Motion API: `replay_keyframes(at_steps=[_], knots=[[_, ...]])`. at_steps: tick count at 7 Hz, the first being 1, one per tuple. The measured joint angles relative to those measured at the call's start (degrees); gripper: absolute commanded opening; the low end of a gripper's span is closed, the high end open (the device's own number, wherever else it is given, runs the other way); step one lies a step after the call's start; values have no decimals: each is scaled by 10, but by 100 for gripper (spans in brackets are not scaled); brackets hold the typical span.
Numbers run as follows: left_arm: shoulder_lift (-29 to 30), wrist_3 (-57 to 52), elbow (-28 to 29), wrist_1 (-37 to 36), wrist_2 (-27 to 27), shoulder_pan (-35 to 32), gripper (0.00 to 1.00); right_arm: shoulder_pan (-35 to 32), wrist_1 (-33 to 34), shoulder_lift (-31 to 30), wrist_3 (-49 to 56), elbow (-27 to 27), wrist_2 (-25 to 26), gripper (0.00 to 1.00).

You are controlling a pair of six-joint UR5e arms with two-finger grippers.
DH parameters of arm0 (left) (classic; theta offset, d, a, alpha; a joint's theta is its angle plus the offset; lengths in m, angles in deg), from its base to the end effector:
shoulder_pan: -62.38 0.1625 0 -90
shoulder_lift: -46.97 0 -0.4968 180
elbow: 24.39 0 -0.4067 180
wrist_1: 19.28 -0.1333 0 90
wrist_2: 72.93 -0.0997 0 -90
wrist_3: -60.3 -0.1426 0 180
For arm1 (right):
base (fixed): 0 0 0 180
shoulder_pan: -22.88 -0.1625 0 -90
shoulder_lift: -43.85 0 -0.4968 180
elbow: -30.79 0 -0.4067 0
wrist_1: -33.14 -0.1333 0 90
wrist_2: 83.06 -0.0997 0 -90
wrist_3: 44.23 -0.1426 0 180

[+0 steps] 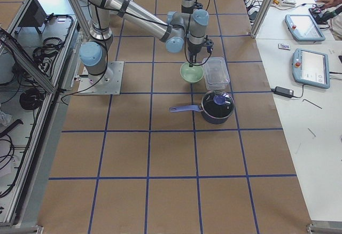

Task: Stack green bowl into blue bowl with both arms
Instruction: 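Carry the blue bowl to the table center and set it down with the left gripper, then open the left gripper and raise it away while the right gripper lifts the green bowl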

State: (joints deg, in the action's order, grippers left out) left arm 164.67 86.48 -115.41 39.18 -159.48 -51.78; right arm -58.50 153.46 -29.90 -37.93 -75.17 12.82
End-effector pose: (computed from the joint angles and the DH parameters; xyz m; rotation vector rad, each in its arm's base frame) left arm -0.4136 -0.5753 0.2697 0.0518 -3.0656 0.0290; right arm 0.0307 -0.5894 0.2776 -0.0590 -3.0428 -0.0701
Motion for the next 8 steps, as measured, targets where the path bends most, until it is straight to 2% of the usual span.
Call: replay_keyframes(at_steps=[2, 3, 4, 6, 8], knots=[[-34, -3, 19, 11, -3, 9, 100, 0, -1, -1, -1, 3, 0, 0], [-59, -9, 31, 54, -6, 23, 100, -2, -2, -4, -4, 6, 0, 0], [-93, -29, 51, 137, -15, 43, 100, -5, -4, -8, -6, 13, -3, 0], [-163, -93, 84, 284, -66, 71, 100, -24, -4, -15, -8, 32, -6, 0], [-213, -142, 71, 335, -83, 113, 100, -86, -3, -16, -56, 51, -8, 0]])
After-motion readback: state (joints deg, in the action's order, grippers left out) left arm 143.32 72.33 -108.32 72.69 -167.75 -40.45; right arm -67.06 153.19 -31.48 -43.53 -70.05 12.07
